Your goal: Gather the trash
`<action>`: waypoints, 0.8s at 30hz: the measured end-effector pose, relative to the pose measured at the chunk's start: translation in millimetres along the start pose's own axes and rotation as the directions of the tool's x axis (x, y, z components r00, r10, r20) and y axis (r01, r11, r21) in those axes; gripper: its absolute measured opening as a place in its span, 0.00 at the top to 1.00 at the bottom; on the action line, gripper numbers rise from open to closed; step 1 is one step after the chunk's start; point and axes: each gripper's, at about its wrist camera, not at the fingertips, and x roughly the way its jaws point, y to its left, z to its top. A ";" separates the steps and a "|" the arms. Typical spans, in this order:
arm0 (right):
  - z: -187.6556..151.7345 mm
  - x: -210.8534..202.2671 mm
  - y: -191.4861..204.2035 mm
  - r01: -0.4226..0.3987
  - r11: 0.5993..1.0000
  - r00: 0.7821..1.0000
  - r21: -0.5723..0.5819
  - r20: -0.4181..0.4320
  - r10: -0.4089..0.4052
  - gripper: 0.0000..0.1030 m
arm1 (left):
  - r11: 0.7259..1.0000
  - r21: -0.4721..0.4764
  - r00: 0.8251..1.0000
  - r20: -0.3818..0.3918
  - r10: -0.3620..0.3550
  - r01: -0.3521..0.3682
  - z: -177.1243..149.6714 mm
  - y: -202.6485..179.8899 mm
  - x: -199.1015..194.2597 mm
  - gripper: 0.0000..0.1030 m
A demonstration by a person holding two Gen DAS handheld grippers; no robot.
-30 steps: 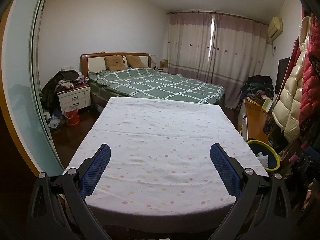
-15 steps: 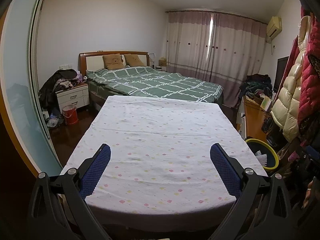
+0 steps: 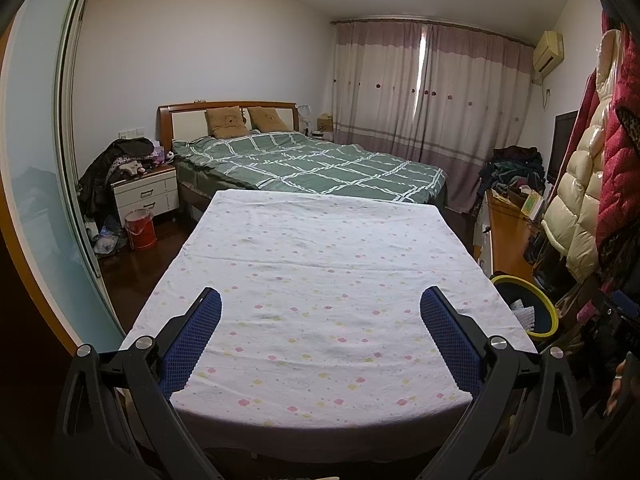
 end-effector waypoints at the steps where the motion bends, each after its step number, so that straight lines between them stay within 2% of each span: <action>1: 0.1 0.4 0.5 0.002 1.000 1.000 -0.001 0.000 -0.002 0.07 | 1.000 -0.002 1.000 0.000 -0.002 0.002 0.3 0.7 -0.3 0.05; 24: -0.8 4.9 2.6 -0.010 1.000 1.000 -0.001 -0.012 0.010 0.07 | 1.000 0.000 1.000 -0.003 0.000 0.000 -2.2 0.6 0.5 0.05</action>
